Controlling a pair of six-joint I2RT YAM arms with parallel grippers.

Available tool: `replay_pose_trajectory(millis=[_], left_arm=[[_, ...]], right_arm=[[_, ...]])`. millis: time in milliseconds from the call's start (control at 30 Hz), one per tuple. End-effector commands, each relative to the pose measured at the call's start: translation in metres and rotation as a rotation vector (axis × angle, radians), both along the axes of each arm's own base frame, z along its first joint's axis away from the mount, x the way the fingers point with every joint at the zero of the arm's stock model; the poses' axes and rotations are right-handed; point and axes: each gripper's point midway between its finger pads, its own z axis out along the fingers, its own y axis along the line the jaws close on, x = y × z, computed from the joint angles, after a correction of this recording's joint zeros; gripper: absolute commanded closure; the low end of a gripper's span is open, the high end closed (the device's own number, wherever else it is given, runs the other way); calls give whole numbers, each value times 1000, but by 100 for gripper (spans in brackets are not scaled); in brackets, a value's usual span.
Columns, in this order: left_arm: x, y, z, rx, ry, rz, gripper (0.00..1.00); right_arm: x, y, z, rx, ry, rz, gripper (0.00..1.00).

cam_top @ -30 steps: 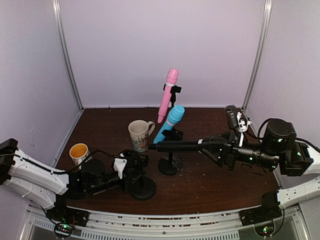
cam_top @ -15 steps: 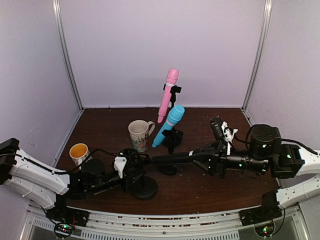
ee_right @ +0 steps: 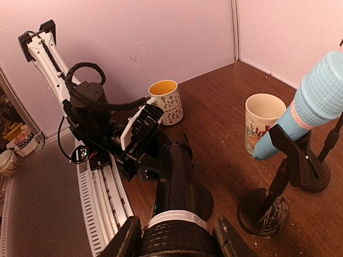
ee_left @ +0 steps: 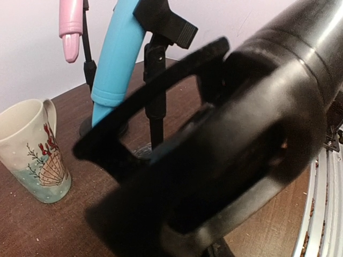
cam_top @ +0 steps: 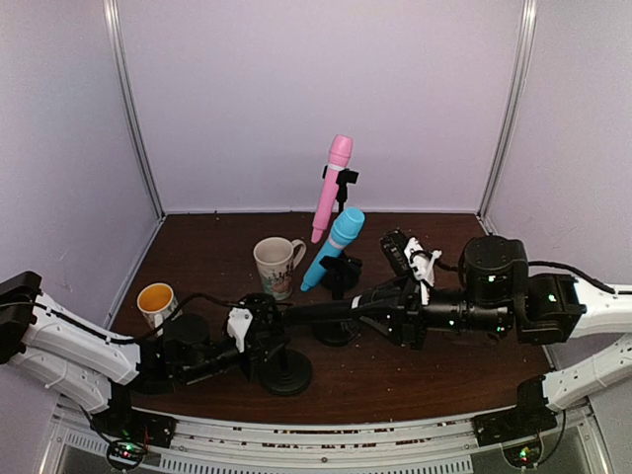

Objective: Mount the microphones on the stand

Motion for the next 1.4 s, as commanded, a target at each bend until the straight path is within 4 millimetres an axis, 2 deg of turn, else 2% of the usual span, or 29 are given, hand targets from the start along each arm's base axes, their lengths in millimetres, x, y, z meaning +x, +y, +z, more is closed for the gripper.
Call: replay_pose_trajectory(millis=[0,167,367,467,533,567,700,733,900,1033,1100,1267,1367], left_arm=[[-5,-20,55,-169,-90,-65,100],[-10,-24,56,-152,-141,-69,100],[-11,-25,69,-199,-188,-50,100],[-10,-28,77,-204,-196,-36,100],[-10,-30,79,-184,-192,-29,100],[-11,-31,80,-175,-192,-28,100],[-7,-24,83,-166,-191,19,100],[-5,-20,84,-171,-187,41,98],[8,-5,88,-206,-167,155,70],[13,-7,93,-215,-177,179,66],[13,-13,95,-214,-185,174,69],[9,-27,94,-204,-217,122,90],[6,-31,92,-202,-217,94,99]], right_arm=[[-10,4,-16,-156,-99,101,100],[-16,17,-27,-211,-71,162,100],[-21,32,-39,-255,99,155,100],[-26,33,-34,-301,166,138,100],[-28,28,-24,-345,154,118,100],[-28,27,-13,-351,136,104,100],[-23,16,-1,-413,113,47,100],[-23,14,-1,-428,108,38,100],[-23,7,-12,-519,78,26,100],[-25,3,-10,-606,47,29,100],[-24,3,-8,-632,36,26,100],[-19,8,5,-647,15,8,100],[-13,13,12,-652,-2,-11,100]])
